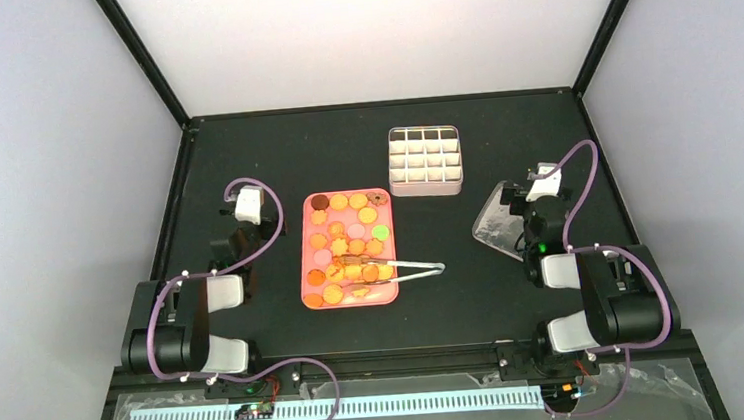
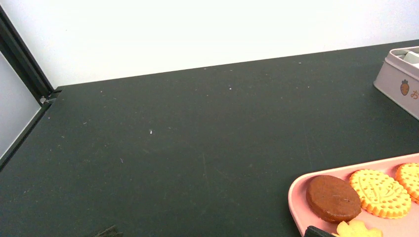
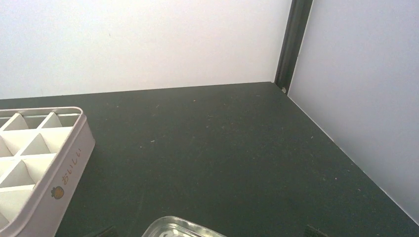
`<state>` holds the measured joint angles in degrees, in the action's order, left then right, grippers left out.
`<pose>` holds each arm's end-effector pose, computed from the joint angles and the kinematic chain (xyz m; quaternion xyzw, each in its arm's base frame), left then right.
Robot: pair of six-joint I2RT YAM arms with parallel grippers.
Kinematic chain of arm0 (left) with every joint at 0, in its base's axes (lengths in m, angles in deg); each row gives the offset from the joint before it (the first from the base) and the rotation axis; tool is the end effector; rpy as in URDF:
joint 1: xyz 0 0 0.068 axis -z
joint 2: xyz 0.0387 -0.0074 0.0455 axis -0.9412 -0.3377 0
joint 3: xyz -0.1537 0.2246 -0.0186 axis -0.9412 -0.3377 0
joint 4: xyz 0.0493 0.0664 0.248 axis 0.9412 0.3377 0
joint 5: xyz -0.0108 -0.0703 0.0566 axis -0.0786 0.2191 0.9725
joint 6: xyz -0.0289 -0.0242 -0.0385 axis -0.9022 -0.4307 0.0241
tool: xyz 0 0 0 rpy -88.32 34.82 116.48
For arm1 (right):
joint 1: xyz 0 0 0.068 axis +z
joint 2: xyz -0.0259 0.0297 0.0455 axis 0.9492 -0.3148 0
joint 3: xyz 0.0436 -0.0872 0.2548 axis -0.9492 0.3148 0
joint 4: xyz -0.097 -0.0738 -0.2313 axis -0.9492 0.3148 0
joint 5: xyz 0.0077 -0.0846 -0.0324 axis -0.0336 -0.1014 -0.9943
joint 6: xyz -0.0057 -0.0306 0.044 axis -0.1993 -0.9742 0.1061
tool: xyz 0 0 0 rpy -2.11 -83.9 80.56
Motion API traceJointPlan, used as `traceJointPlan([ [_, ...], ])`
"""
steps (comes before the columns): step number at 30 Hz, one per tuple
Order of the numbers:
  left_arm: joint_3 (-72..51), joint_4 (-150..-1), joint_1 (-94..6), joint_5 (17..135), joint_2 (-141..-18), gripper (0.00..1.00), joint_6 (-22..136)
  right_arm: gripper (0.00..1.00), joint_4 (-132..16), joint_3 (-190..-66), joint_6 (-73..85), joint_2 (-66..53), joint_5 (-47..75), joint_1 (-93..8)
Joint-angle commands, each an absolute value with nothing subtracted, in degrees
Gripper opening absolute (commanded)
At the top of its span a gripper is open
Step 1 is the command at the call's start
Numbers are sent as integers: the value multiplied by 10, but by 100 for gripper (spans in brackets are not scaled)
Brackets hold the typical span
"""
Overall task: Pack the cookies
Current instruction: Pick up the clamp from the plate.
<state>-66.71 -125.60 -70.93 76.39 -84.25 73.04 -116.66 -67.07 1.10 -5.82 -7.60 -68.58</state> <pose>0.2425 -0.0019 0.1566 0.0679 0.7730 -0.0236 0.6303 0.2391 0.0040 0.1591 0.0750 0.7508 -0.0653 0.6530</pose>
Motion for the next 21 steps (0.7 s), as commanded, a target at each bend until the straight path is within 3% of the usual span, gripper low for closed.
traceJointPlan([
  [1, -651, -1268, -708, 767, -833, 99, 731, 100, -1190, -678, 19, -55, -72, -689],
  [9, -649, -1266, -708, 766, -834, 99, 732, 100, -1141, -696, 29, -22, -110, -689],
  [15, -614, -1209, -708, 742, -821, 99, 742, 100, -747, -919, 80, 49, -91, -689],
  [19, -419, -863, -708, 683, -816, 99, 793, 100, -651, -986, 235, 51, 2, -690],
  [21, -329, -740, -708, 651, -829, 99, 837, 100, -626, -1010, 256, 46, 110, -694],
])
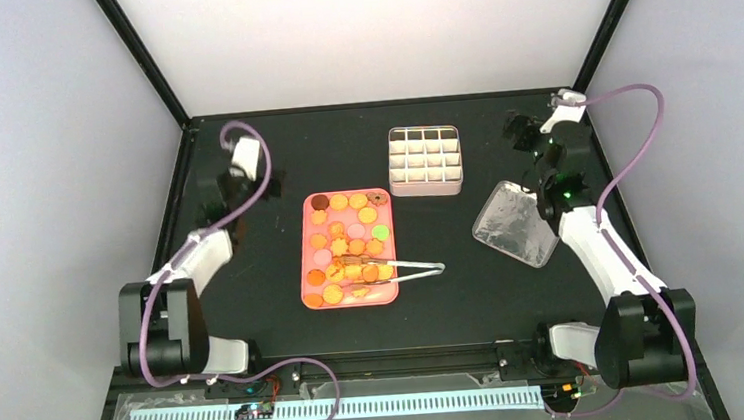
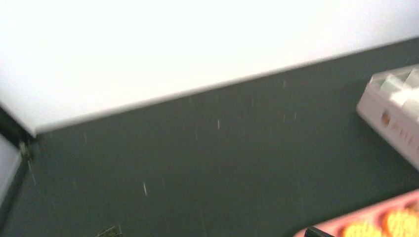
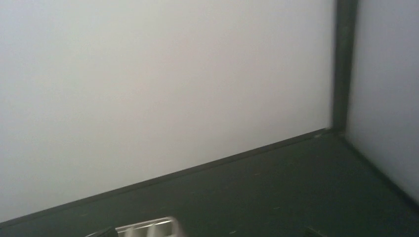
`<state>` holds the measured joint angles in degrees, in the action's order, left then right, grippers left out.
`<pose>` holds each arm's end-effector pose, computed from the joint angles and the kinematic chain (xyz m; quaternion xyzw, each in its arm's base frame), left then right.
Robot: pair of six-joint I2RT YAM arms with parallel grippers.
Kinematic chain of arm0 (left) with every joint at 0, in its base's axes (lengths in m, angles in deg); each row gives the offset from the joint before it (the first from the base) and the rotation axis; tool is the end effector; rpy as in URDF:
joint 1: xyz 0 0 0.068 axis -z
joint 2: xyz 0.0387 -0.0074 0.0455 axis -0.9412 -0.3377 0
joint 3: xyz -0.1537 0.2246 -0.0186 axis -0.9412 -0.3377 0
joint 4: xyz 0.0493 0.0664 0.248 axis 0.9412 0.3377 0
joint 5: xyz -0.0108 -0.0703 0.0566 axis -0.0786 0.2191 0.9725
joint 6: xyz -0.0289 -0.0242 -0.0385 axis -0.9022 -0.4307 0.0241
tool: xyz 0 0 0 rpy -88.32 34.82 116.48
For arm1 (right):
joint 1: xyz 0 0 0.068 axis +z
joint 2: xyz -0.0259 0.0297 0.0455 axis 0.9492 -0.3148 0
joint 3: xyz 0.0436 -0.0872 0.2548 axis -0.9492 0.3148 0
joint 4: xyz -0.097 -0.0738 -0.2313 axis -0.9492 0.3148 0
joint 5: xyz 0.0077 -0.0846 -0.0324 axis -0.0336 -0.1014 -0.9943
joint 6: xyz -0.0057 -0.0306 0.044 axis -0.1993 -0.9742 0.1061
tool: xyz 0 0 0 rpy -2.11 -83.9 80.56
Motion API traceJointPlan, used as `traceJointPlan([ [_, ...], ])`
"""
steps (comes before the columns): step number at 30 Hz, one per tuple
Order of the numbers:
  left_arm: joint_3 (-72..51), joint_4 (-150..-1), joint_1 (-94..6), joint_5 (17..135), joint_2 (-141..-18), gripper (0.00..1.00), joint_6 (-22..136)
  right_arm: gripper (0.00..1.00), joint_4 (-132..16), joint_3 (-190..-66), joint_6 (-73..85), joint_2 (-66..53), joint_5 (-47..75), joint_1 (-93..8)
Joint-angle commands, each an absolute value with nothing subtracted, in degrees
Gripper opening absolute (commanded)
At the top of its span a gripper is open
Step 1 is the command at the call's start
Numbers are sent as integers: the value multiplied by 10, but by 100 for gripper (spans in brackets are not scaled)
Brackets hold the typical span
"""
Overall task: Pack the cookies
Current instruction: Pick up the clamp from the plate.
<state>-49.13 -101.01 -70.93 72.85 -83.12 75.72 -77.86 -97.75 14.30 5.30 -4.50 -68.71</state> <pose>0.2882 -0.0035 0.2067 0.1030 0.7995 -0.0386 0.5905 0.2842 0.0076 0.3052 0.1445 0.7238 0.0346 0.6739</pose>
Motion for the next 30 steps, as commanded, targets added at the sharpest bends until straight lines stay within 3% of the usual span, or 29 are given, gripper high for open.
traceJointPlan([
  [1, -300, -688, -708, 629, -834, 99, 868, 100, -629, -1012, 251, 43, 158, -695],
  [3, -265, -599, -709, 584, -834, 99, 920, 100, -636, -1010, 240, 37, 217, -687],
  [10, -273, -356, -665, 384, -778, 99, 1139, 100, -553, -1007, 190, 53, 100, -559],
  [16, -295, -269, -506, 474, -743, 94, 1203, 100, -537, -950, 208, 116, 97, -528],
  [30, -311, -304, -296, 642, -848, 61, 1135, 98, -466, -922, 201, 181, 64, -528],
])
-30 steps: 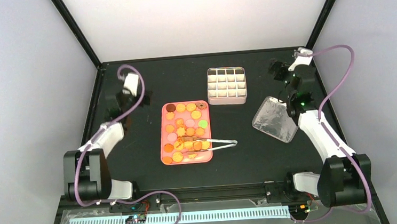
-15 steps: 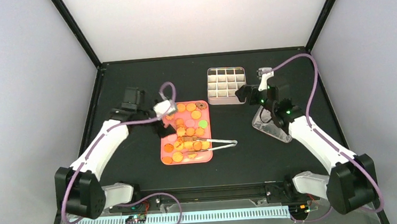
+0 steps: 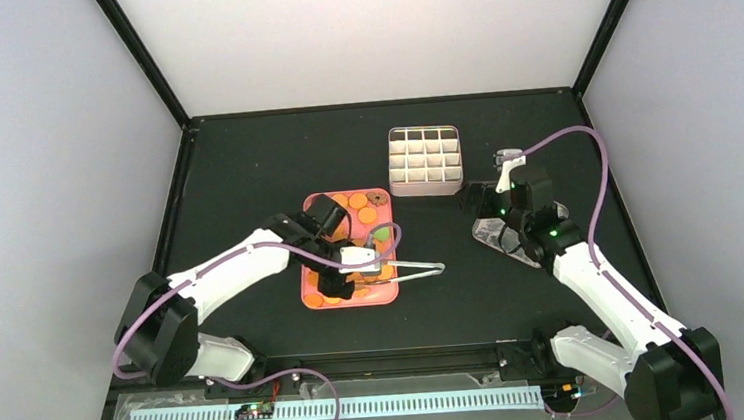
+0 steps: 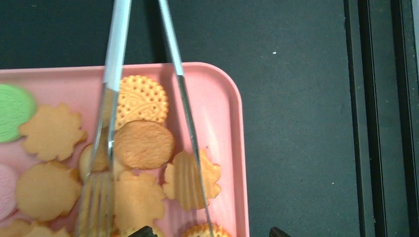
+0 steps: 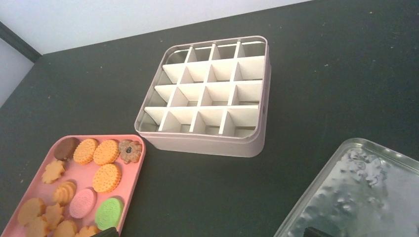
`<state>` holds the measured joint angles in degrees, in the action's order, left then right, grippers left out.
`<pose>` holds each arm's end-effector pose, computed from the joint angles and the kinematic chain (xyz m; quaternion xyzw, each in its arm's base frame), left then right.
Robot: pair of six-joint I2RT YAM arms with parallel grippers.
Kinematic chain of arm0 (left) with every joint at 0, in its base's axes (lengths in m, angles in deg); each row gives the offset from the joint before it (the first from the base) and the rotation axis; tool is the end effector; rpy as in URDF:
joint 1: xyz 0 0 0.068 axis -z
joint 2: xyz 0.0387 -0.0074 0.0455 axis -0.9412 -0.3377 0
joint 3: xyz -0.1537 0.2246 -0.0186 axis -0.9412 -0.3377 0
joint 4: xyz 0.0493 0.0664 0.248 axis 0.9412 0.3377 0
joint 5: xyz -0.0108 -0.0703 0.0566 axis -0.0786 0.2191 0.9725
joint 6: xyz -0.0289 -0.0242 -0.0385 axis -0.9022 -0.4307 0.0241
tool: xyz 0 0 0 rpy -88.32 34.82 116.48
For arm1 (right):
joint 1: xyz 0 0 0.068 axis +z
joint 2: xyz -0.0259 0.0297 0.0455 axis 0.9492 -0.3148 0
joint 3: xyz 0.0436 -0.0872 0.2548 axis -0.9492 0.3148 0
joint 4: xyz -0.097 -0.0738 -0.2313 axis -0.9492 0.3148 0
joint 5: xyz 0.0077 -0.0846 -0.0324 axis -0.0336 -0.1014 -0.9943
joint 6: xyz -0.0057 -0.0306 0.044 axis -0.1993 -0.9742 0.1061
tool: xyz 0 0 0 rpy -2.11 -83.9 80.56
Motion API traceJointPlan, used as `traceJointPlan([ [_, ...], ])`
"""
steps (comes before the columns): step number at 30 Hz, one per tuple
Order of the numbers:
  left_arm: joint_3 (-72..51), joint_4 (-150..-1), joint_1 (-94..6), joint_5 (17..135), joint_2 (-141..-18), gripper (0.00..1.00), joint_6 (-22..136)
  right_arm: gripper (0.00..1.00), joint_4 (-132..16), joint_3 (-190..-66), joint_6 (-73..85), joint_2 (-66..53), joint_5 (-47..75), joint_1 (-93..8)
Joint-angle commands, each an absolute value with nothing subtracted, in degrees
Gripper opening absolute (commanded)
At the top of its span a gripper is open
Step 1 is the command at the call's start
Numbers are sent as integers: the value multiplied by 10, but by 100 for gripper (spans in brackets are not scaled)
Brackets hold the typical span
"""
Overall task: Pack the cookies
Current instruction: Pick up the clamp from the plate, then move the packing box to the corner of the board.
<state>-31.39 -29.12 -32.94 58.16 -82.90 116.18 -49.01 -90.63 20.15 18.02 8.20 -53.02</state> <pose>0.1872 -0.1622 0.2116 0.6760 0.6857 -0.2064 0.1741 0.2113 0.0721 0.2609 0.0120 0.8592 0.1840 0.4773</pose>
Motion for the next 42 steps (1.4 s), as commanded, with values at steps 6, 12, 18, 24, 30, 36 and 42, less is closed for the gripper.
traceJointPlan([
  [6, -319, -347, -267, 685, -868, 46, 1119, 97, -453, -948, 205, 153, 40, -528],
  [12, -325, -371, -258, 696, -877, 16, 1103, 95, -430, -972, 213, 115, 14, -527],
  [18, -339, -389, -257, 714, -862, 2, 1083, 93, -405, -1001, 214, 69, -14, -527],
  [24, -315, -359, -261, 727, -819, 1, 1064, 93, -384, -1088, 212, -23, -31, -527],
  [30, -239, -277, -306, 705, -753, 2, 1043, 92, -358, -1202, 189, -143, -68, -529],
  [36, -203, -218, -388, 665, -692, 2, 1030, 78, -313, -1332, 190, -264, -80, -551],
  [42, -206, -200, -461, 640, -636, 1, 1038, 56, -287, -1419, 187, -366, -69, -555],
])
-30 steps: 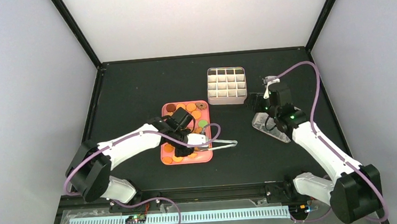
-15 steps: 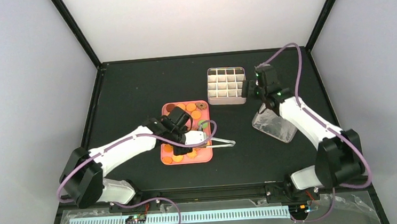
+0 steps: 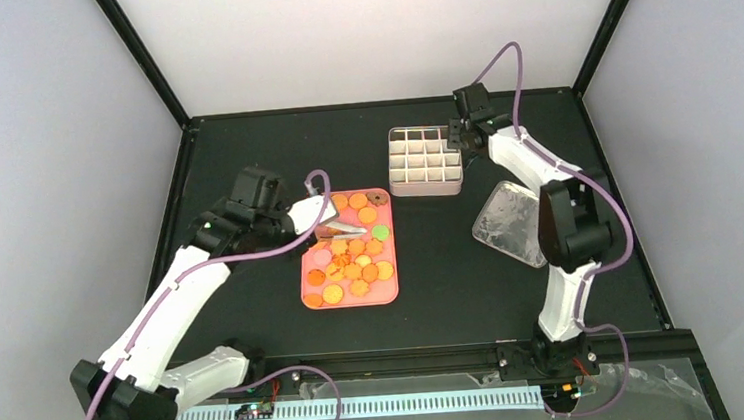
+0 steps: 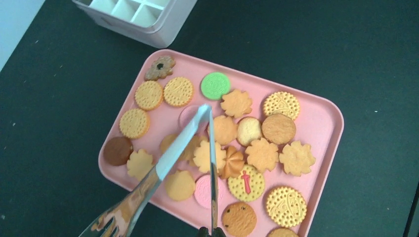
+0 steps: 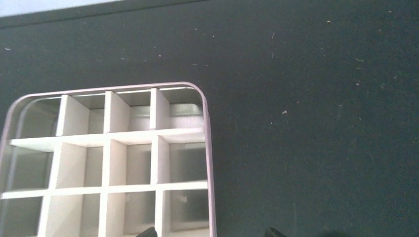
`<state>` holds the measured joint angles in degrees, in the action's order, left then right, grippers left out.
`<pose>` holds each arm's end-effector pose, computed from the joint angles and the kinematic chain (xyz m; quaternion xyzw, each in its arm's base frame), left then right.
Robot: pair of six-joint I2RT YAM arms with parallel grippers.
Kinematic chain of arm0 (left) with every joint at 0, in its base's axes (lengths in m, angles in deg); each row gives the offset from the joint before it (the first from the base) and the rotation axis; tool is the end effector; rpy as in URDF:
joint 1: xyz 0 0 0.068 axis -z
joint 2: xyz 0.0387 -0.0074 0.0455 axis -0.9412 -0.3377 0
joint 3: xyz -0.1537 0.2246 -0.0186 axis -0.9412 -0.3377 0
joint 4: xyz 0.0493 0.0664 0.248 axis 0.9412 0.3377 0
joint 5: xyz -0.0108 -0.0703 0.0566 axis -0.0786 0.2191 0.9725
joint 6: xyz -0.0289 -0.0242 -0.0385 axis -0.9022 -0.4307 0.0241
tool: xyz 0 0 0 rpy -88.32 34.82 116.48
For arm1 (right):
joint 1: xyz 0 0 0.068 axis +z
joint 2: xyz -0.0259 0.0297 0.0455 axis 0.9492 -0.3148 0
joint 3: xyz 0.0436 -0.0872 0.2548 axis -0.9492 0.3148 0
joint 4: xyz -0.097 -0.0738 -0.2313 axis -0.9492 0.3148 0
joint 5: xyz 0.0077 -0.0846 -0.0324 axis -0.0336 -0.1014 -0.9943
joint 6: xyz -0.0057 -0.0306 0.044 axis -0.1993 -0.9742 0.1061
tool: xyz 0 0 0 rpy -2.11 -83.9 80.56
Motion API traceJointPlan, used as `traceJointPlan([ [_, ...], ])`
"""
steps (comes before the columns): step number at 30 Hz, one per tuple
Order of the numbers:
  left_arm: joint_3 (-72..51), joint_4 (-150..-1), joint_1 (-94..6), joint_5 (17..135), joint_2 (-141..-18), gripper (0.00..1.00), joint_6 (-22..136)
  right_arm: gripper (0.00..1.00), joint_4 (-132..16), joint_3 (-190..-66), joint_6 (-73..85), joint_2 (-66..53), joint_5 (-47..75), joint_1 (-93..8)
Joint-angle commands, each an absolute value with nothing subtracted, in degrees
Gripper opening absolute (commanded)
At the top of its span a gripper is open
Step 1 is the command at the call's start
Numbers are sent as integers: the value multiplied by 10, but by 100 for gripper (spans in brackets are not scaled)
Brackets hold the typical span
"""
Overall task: Pack the cookies
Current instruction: Move the packing box to the corner of the board.
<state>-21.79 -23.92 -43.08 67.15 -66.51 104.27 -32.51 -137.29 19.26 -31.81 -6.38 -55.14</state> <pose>0.1845 -0.1063 0.3169 0.5283 0.7696 -0.1135 0.3402 0.4031 0.1110 0.2504 0.0707 0.9261 0.0104 0.3704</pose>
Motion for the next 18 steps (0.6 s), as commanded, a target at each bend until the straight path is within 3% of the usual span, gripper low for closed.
traceJointPlan([
  [1, -205, -197, -467, 634, -629, 1, 1040, 54, -281, -1429, 185, -378, -69, -556],
  [14, -140, -186, -476, 613, -619, 1, 1035, 32, -290, -1408, 164, -431, -63, -564],
  [18, -121, -198, -476, 608, -621, 1, 1029, 21, -298, -1398, 165, -434, -49, -564],
])
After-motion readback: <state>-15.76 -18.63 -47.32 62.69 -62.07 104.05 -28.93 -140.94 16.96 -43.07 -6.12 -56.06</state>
